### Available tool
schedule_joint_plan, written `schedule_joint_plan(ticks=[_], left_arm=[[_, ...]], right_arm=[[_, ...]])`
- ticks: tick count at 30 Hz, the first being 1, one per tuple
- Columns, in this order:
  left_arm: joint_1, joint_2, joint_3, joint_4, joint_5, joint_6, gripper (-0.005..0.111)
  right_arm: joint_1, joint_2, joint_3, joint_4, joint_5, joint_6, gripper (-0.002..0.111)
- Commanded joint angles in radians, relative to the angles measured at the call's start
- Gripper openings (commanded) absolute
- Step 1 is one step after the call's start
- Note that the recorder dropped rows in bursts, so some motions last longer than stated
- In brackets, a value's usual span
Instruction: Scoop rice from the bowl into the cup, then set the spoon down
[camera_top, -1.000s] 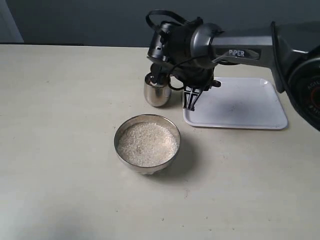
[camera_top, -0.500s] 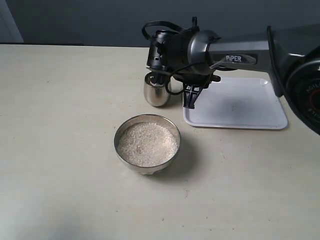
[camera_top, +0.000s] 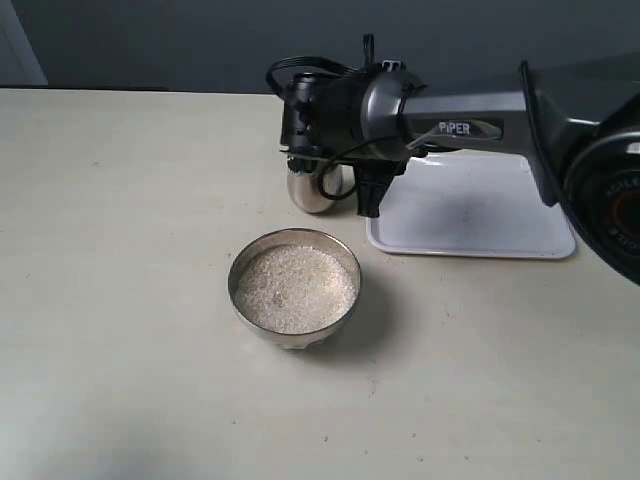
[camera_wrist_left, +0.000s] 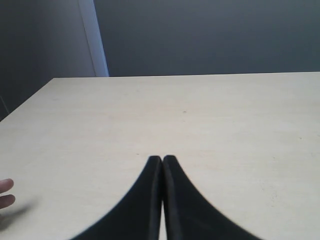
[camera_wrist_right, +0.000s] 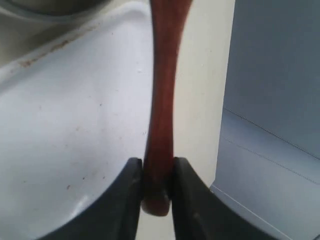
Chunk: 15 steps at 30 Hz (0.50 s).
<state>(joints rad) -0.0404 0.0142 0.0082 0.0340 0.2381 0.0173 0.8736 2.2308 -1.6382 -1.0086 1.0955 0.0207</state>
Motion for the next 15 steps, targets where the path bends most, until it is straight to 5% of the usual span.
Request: schedule_joint_plan(ticks=[1,15], left_arm=[[-0.003,-0.001,-0.008,-0.006,-0.007,-0.007,0.001],[-0.003,-0.001,-0.008,-0.006,-0.007,-0.007,0.001]], right_arm=[[-0.001,-0.012,0.002,-0.049,0.031,0.011,-0.001],[-0.001,-0.042,0.000,0.060,0.075,0.189,-0.001]])
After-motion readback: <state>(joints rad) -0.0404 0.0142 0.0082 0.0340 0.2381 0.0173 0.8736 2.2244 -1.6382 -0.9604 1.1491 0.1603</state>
